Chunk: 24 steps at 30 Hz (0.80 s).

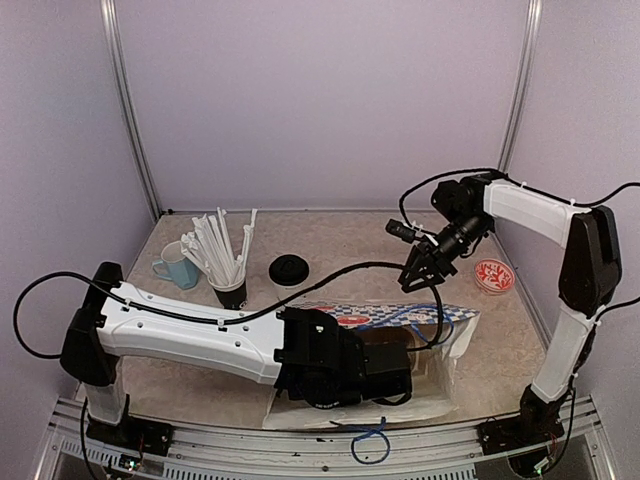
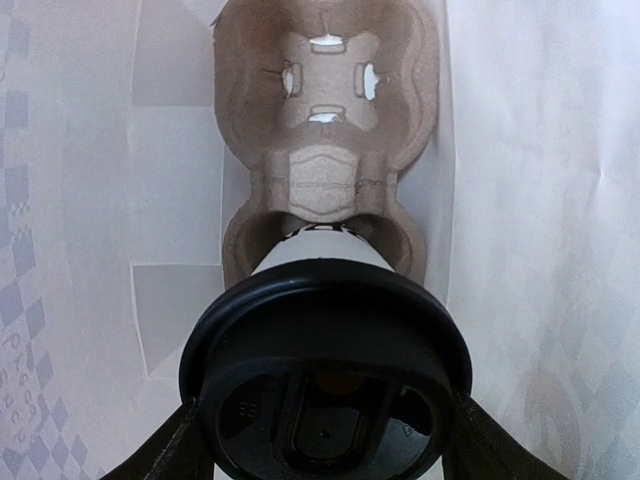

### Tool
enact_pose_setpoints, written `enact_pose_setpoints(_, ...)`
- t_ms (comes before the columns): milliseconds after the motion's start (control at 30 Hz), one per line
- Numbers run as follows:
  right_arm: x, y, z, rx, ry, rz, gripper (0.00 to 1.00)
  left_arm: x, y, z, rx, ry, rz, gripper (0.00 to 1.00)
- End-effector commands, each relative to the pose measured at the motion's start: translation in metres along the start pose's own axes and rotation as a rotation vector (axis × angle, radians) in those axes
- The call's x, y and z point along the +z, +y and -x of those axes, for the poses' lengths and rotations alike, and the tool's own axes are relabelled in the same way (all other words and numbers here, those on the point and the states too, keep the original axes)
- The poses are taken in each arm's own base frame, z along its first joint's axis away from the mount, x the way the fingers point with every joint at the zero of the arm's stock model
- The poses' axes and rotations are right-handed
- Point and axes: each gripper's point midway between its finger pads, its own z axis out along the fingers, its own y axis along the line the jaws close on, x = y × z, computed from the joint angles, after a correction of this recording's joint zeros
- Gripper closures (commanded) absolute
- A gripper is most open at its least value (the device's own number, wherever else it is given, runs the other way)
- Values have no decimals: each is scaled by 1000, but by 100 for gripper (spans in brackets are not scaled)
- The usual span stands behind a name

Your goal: Pack the takeout coffee

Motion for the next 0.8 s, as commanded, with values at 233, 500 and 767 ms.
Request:
enact_pose_setpoints(233, -12, 16, -10, 2, -20, 10, 62, -9, -21, -12, -252, 70, -293, 63)
enact_pose_setpoints(500, -17, 16, -9, 9, -34, 3, 62, -25, -19, -10, -350, 57, -403, 62)
enact_pose_setpoints(767, -19, 19, -10, 2, -37, -6, 62, -25, -39, -19, -423, 129, -554, 62)
